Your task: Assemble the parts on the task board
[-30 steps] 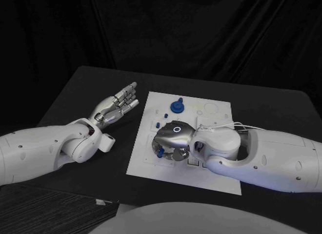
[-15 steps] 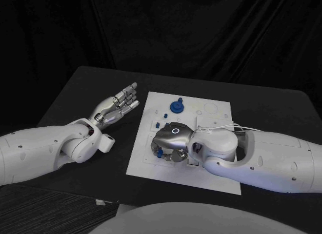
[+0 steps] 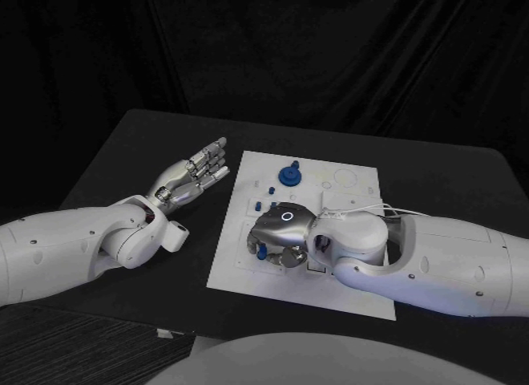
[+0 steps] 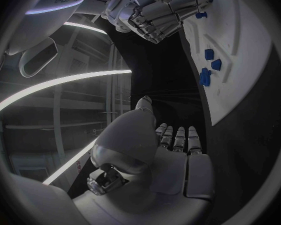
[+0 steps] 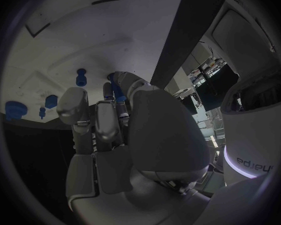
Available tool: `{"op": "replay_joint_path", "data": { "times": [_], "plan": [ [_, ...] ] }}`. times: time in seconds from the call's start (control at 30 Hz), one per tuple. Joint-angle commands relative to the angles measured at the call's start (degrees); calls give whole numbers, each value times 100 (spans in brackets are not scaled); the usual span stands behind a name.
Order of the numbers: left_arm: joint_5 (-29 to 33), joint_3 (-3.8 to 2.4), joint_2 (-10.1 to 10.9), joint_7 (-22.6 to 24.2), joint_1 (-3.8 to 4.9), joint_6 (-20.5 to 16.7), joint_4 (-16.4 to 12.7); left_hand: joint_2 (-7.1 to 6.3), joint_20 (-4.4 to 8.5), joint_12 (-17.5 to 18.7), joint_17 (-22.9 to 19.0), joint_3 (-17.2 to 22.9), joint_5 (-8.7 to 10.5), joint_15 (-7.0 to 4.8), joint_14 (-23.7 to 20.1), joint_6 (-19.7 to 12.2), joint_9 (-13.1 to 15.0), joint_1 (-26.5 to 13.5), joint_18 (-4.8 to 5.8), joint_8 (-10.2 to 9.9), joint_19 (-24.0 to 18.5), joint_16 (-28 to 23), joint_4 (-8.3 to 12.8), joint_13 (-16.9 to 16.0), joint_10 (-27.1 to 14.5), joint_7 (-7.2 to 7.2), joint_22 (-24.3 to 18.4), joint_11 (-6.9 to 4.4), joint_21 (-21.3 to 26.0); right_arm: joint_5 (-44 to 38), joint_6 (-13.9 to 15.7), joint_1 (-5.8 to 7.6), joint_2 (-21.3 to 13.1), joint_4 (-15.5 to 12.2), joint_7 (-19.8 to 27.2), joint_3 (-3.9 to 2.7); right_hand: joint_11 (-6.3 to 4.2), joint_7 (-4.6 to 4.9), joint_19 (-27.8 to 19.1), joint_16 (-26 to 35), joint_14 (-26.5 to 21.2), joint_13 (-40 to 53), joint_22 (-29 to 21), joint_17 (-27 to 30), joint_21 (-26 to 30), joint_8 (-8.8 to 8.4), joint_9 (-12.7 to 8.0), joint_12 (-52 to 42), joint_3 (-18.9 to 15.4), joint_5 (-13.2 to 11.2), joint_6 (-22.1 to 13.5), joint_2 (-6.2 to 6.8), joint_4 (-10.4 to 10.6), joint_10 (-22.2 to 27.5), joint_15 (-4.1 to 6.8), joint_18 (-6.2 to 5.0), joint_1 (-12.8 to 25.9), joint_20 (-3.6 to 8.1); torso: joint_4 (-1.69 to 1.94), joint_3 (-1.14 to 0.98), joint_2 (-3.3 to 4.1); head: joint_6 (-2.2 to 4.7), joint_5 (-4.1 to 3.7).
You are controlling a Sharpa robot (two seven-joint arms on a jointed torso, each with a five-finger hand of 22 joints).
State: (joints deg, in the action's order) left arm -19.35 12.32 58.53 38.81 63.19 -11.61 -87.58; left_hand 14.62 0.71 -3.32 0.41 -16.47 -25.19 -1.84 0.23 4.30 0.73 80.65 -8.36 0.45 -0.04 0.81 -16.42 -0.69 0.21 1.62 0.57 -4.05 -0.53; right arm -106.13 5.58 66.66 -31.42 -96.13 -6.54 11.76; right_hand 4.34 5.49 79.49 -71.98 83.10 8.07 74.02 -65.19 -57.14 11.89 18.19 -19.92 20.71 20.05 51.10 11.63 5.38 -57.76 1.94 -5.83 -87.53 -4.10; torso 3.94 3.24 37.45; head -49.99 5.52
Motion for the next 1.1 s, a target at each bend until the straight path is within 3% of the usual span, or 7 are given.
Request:
{"op": "replay_joint_path", "data": {
  "times": [0.03,0.27,0.47,0.7,0.87,1.0,1.1],
  "plan": [
    [-6,-5,-12,196,-9,81,-1,-7,-4,3,-41,348,-106,-7,-23,-23,1,125,311,26,4,-81,6,4,-22,-38,-57,63,53,-44,-429,-32,-11,-9,-206,14,33,-104,-133,145,-70,78,711,148,278,-219,-145,121,-50,-642,-300,28,111,312,-65,-71,374,-35,-1,0,-2,-1,14],
    [92,-5,-24,207,-12,87,14,-10,-7,-5,-41,352,-101,-8,-23,-19,1,131,311,27,4,-81,1,2,-21,-56,-57,82,53,-45,-370,-31,-100,-84,-237,14,133,-314,-282,271,-247,175,625,353,711,-451,-375,83,-775,-1308,-809,-49,266,1204,-133,-124,331,-127,1,1,0,-1,9],
    [188,-5,-21,211,-16,77,16,-11,-5,-7,-41,354,-107,-11,-23,-7,4,135,310,30,4,-81,1,2,-21,-60,-57,86,53,132,-57,121,-268,-258,-128,13,170,-431,-514,571,-558,96,524,834,1275,-495,-564,56,-1391,-1702,-1014,247,1135,2015,-186,-200,53,-185,2,1,1,-1,14],
    [217,-5,-30,214,-19,84,21,-23,-1,-13,-41,360,-127,-21,-23,5,6,153,305,33,4,-81,6,1,-20,-70,-57,95,53,832,1032,646,-666,-602,164,13,277,-415,-486,487,-542,-21,545,798,1268,-569,-688,78,-1529,-1632,-1220,400,1166,2451,-243,-183,12,-221,-4,1,-4,-1,-9],
    [223,-5,-32,219,-20,91,23,-24,0,-12,-41,365,-136,-22,-23,9,6,163,304,33,4,-81,10,1,-20,-74,-57,98,53,1560,1995,1167,-1107,-822,413,13,296,-323,-329,302,-408,-65,608,655,1047,-421,-742,-201,-1294,-1390,-1021,121,1150,2298,-254,-158,-13,-243,-4,-1,-10,-1,13],
    [224,-5,6,219,-21,80,10,-27,1,-12,-41,370,-143,-23,-23,12,7,174,303,34,4,-81,15,1,-20,-77,-57,101,53,1930,2197,1508,-1453,-791,173,13,130,-148,-221,189,-292,158,623,569,957,-260,-754,-971,-1129,-1625,-748,-260,1087,1042,-285,-144,-6,-259,3,-1,1,-1,-46],
    [224,-5,43,219,-21,61,-9,-30,1,-17,-41,377,-155,-28,-23,14,7,187,300,34,4,-81,18,0,-19,-80,-57,105,53,2027,1817,1606,-1629,-716,-232,14,-322,-39,-380,500,-446,840,476,963,1509,130,-610,-2232,-1194,-1664,11,-343,1078,-202,88,-234,114,0,12,1,-2,-1,-60]
  ]
}}
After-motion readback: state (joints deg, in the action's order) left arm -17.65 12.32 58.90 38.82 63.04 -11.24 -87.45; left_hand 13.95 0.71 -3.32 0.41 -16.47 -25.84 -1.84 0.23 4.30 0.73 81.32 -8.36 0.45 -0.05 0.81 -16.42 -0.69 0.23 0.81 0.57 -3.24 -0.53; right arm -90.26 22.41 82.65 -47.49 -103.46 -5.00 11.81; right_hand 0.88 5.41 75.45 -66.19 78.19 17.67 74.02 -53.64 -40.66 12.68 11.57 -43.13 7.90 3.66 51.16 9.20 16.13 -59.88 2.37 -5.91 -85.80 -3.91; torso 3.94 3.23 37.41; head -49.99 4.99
